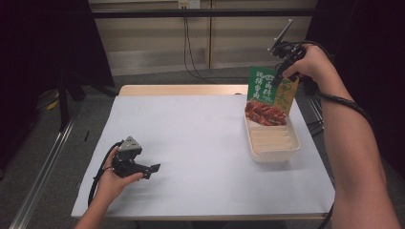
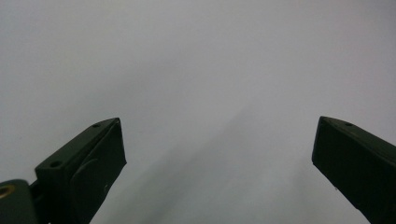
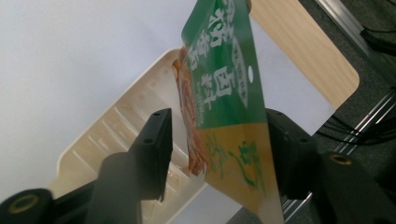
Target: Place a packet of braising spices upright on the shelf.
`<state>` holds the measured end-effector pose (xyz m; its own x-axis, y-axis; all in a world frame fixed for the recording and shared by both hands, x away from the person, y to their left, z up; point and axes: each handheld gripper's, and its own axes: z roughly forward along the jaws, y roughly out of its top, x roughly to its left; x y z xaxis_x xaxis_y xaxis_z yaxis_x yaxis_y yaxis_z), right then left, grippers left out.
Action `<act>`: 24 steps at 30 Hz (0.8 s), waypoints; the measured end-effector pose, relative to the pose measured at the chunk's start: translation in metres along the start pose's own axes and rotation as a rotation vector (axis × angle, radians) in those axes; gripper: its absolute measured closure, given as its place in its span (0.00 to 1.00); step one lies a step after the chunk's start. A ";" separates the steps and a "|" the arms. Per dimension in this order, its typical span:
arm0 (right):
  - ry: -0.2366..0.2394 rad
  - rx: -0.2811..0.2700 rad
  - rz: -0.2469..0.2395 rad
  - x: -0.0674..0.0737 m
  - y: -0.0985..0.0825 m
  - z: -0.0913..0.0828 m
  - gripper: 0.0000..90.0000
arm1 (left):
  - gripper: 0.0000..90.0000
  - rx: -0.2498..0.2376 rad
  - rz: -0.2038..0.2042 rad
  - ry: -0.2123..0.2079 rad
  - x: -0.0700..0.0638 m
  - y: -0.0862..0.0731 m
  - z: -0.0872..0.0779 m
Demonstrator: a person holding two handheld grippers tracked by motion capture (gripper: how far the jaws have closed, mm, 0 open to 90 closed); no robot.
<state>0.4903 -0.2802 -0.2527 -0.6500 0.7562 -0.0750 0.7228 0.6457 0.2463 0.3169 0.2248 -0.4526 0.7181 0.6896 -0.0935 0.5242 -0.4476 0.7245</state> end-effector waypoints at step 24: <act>-0.040 0.042 0.020 0.013 0.014 -0.020 0.15 | 0.03 -0.011 -0.001 -0.003 -0.002 0.001 -0.002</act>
<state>0.4877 -0.2637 -0.2310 -0.6263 0.7719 -0.1094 0.7450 0.6339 0.2078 0.3149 0.2241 -0.4506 0.7189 0.6884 -0.0964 0.5201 -0.4407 0.7316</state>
